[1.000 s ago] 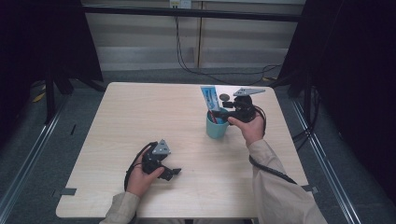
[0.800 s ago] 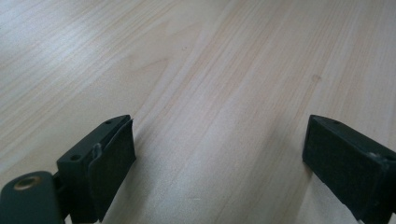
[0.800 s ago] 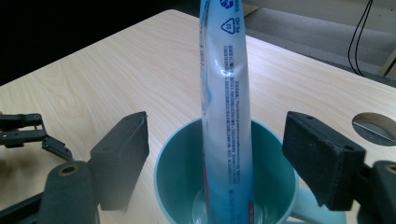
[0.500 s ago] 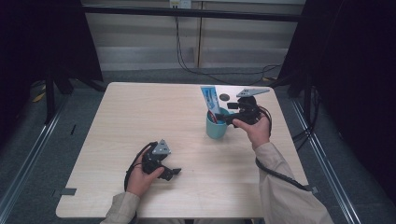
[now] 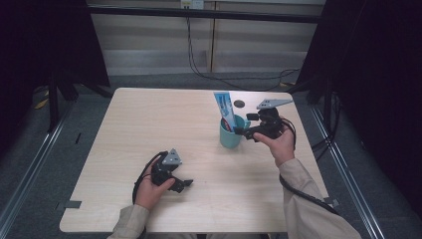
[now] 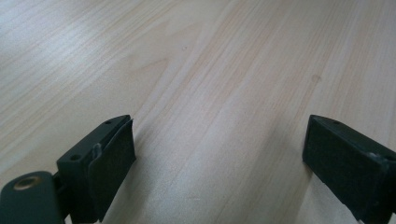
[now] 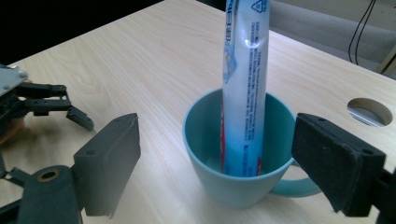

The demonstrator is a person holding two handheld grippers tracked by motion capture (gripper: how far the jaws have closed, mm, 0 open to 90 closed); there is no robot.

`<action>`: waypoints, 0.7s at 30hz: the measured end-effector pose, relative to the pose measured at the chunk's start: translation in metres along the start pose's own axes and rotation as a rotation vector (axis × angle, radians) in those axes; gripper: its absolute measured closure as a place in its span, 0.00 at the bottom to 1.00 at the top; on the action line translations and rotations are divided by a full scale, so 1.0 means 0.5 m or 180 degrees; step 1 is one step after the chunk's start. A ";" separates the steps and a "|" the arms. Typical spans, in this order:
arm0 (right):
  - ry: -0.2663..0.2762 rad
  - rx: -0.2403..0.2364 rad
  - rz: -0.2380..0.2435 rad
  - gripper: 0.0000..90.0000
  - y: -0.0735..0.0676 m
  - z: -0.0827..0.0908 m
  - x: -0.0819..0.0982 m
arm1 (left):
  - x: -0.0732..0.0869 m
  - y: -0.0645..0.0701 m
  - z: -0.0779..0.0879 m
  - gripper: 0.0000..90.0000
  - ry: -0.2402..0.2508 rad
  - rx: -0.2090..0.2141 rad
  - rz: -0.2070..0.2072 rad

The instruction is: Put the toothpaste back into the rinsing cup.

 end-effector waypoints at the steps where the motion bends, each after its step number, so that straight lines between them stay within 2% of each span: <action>1: -0.0005 0.0007 0.0006 0.17 -0.001 0.002 0.002 | 0.000 0.000 0.000 0.10 0.0000 -0.0001 -0.0001; 13: -0.0118 0.0014 0.0129 0.17 -0.019 0.026 0.035 | 0.000 0.000 0.000 0.10 0.0004 0.0002 0.0001; 21: -0.0187 -0.0028 0.0140 0.15 -0.029 0.032 0.080 | 0.000 0.000 0.000 0.10 0.0004 0.0002 0.0000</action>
Point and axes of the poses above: each handheld gripper's, and its own axes: z roughly backward along the jaws, x roughly out of its underside, y roughly to its right, the point moved 2 cm from there along -z, roughly forward along the jaws, and after that the axes turned 1 degree about z, right-handed, at the moved point
